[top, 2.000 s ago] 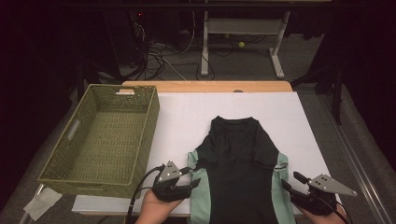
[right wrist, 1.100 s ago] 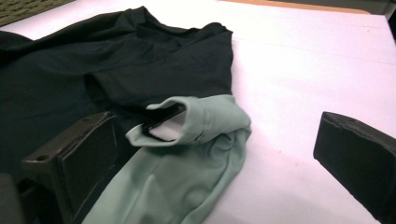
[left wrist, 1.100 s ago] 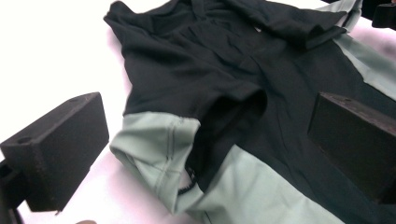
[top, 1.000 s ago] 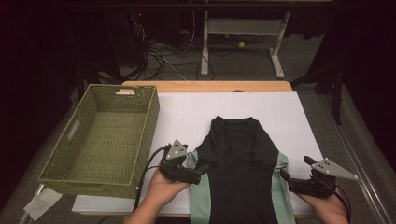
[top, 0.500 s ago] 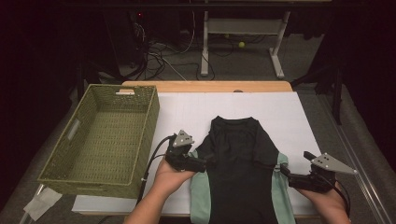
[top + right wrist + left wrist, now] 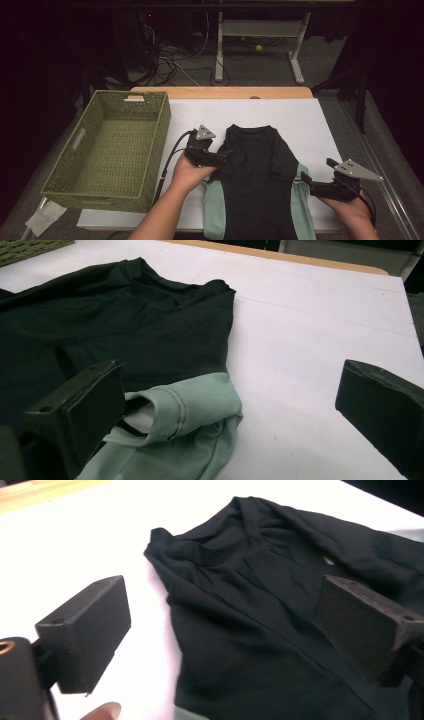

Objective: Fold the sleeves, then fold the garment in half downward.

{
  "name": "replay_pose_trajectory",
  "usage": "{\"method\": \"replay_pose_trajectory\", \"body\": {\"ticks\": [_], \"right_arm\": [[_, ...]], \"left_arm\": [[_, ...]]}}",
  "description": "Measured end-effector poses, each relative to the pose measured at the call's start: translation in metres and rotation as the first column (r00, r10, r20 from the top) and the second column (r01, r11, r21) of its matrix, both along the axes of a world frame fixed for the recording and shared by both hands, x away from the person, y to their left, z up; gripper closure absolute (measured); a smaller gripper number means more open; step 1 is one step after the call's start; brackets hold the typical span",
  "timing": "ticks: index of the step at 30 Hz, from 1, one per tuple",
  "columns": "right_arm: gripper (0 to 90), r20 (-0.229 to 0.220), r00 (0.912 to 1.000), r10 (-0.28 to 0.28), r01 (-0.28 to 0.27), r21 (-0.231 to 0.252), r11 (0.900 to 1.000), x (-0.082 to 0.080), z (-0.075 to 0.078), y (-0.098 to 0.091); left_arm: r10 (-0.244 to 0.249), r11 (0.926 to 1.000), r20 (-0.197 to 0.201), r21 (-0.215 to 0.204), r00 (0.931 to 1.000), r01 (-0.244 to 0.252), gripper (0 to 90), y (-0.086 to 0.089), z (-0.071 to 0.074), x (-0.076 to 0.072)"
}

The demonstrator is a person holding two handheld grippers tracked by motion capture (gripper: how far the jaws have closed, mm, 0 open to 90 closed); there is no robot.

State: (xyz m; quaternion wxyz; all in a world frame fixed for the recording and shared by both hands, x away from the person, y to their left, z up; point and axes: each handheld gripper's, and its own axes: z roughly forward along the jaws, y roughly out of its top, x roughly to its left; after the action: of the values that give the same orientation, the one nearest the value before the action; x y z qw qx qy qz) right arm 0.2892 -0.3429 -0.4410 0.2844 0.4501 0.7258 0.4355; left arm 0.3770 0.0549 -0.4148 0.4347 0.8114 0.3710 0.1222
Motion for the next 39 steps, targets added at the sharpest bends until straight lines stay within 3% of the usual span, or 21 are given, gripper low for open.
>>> {"method": "replay_pose_trajectory", "body": {"ticks": [10,21,26,35,39], "right_arm": [[1.1,-0.009,1.0,0.001,-0.001,-0.001,1.0,0.009,-0.002,0.001],[1.5,-0.007,1.0,-0.007,0.007,-0.006,1.0,0.016,0.0,0.0],[2.2,-0.001,0.9998,-0.022,0.022,0.0,0.9998,0.016,0.003,-0.006],[2.7,0.01,0.9989,-0.046,0.046,0.03,0.9985,0.021,0.009,-0.016],[3.0,0.03,0.9989,-0.036,0.035,0.031,0.9989,0.014,0.017,-0.015]], "left_arm": [[0.028,0.9995,-0.051,0.016,0.9983,-0.028,12.7,0.004,-0.014,0.021],[0.028,0.9996,-0.084,0.013,0.996,-0.027,12.4,0.004,-0.021,0.028],[0.039,0.9992,-0.096,0.009,0.9947,-0.038,12.4,0.004,-0.022,0.031],[0.033,0.9985,-0.133,0.048,0.9906,-0.027,12.4,0.001,-0.034,0.049],[0.038,0.9989,-0.139,0.032,0.9895,-0.034,12.4,0.003,-0.038,0.052]]}}
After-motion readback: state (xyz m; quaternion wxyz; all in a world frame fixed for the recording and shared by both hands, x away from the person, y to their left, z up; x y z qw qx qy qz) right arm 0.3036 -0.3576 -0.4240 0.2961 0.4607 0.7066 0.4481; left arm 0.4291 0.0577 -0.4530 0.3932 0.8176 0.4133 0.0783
